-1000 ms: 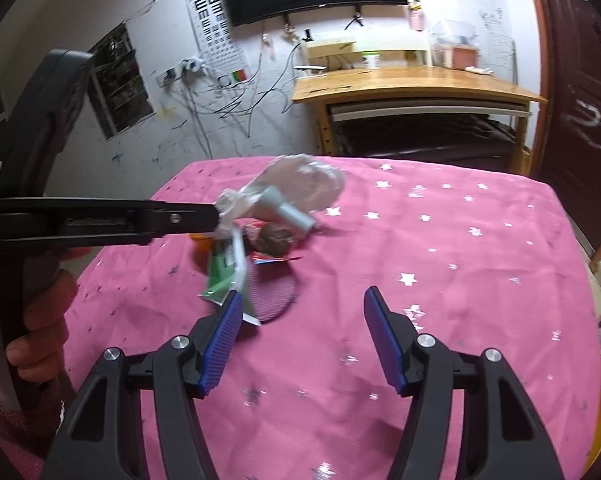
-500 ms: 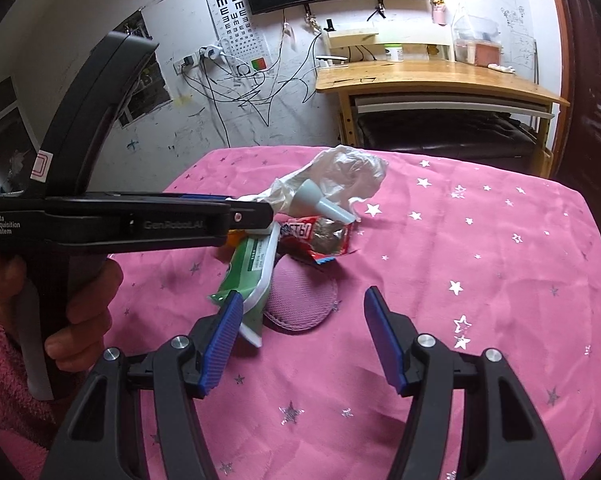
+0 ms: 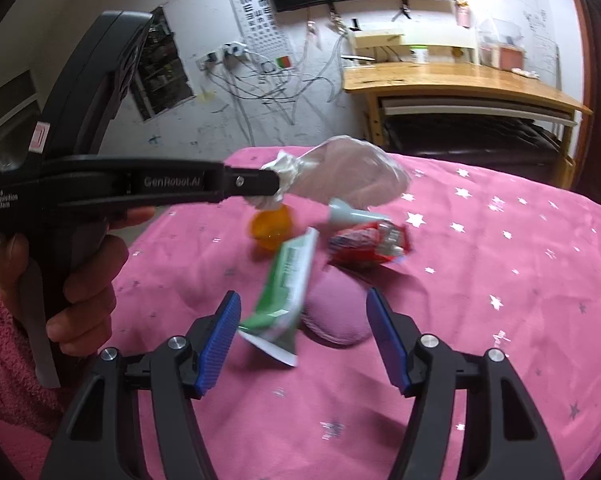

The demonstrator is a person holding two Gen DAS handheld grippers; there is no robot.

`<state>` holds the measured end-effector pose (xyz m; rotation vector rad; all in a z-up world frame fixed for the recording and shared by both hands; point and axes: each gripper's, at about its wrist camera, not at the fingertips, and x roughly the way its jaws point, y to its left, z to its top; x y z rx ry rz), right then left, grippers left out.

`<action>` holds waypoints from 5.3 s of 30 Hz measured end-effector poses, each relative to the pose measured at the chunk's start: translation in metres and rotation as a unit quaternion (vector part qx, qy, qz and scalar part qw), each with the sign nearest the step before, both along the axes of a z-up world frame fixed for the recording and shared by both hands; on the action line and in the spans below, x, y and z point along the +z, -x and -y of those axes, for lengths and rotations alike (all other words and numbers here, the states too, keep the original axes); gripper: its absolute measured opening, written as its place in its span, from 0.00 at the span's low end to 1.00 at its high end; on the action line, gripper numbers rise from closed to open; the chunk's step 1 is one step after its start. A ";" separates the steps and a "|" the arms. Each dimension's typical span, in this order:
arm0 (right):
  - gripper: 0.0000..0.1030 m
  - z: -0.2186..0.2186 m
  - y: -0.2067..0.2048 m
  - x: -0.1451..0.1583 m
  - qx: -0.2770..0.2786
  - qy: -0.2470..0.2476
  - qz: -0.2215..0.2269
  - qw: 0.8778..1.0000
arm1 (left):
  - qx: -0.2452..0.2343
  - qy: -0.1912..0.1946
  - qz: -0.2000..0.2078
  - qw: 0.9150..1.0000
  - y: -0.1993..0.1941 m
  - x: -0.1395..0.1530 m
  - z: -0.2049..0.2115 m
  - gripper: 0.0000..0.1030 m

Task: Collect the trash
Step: 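Grasp the white tissue with the left tool while the right tool grasps the green toothpaste tube, then carry tissue and tube to the yellow bin and open both tools, then move both open tools back over the table toward the remaining items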

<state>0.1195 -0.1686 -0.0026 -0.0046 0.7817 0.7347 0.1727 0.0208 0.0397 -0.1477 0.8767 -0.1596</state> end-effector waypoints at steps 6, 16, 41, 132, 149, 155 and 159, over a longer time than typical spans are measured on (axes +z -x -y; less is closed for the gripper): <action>0.58 -0.025 -0.002 0.005 0.024 0.005 0.003 1.000 | 0.007 0.010 0.023 1.000 0.015 0.017 -0.011 0.11; 0.12 -0.062 -0.018 -0.006 0.018 0.056 -0.010 0.998 | 0.022 0.017 0.048 0.998 0.036 0.035 -0.030 0.11; 0.03 0.032 0.008 0.036 -0.089 -0.008 0.053 0.995 | 0.002 -0.034 0.109 0.993 0.072 0.082 0.030 0.11; 0.64 0.319 0.041 -0.067 -0.386 0.049 -0.004 0.921 | -0.031 -0.007 -0.010 0.999 0.027 0.016 0.223 0.73; 0.71 0.248 0.031 -0.007 -0.377 0.088 0.089 0.918 | 0.084 0.015 -0.001 0.996 0.022 0.024 0.073 0.77; 0.71 0.198 0.016 0.010 -0.316 0.063 0.097 0.942 | 0.114 0.004 -0.020 0.993 0.018 0.012 0.029 0.78; 0.71 0.155 0.006 0.014 -0.273 0.062 0.095 0.955 | 0.122 0.001 -0.033 0.992 0.018 0.001 0.011 0.78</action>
